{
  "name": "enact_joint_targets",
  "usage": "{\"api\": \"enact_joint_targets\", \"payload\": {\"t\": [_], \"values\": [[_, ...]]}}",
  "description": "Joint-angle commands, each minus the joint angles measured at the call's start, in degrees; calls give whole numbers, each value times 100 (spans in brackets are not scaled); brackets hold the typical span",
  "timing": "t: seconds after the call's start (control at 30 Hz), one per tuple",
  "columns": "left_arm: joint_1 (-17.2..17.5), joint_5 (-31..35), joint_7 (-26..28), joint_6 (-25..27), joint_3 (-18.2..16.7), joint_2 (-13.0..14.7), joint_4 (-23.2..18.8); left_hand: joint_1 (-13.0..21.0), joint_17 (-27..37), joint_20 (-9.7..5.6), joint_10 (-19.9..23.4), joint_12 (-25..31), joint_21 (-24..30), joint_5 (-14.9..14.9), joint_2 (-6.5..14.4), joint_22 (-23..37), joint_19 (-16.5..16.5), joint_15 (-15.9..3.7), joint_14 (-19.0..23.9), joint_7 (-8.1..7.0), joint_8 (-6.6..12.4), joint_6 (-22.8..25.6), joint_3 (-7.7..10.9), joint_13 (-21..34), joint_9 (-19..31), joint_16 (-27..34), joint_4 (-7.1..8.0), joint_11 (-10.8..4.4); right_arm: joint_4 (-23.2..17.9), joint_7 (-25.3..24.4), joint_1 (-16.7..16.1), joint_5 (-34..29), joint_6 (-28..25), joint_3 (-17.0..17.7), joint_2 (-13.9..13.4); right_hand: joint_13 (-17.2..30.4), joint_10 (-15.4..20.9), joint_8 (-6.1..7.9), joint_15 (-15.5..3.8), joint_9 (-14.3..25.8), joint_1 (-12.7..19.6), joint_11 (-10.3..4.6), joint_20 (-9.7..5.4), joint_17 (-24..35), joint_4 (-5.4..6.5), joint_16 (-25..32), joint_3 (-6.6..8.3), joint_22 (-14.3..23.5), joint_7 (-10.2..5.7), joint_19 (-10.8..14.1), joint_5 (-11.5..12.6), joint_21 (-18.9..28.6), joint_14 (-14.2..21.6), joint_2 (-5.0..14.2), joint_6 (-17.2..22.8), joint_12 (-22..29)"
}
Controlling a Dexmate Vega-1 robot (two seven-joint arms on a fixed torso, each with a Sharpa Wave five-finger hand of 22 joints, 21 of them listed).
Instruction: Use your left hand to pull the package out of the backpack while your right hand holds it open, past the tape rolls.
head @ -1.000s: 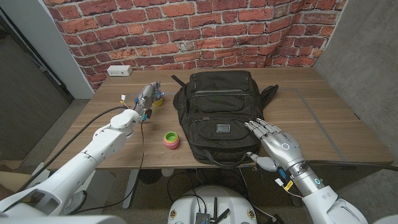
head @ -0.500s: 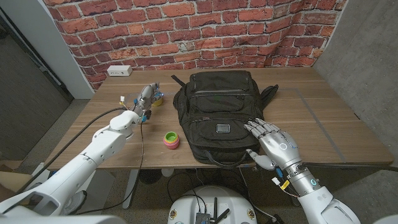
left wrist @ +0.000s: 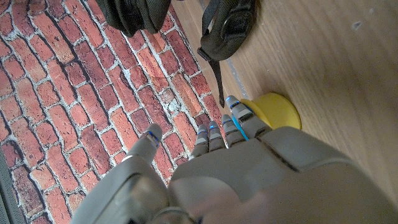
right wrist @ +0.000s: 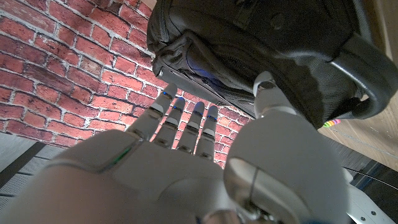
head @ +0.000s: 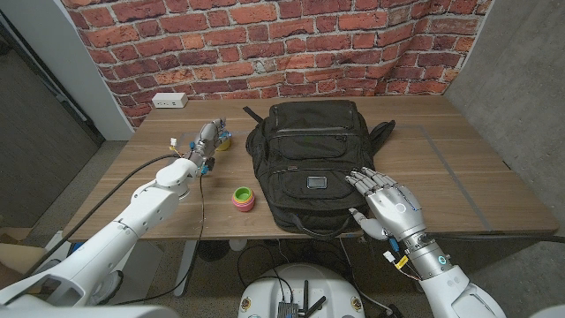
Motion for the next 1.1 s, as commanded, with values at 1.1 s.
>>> {"api": "enact_joint_targets", "payload": {"t": [1.1], "values": [[-23,53,-103,-173,92,-106,8,-59,19,-198,68,33,36,-13,341,26,61,1,85,4,11,55,55,32,32,28,2,1,250,-833,760,381,-377,-649,-211,51,1807,182,-1034,12,501,-258,-797,641,16,1146,-304,120,-350,1521,36,408,1870,709,1489,233]]}}
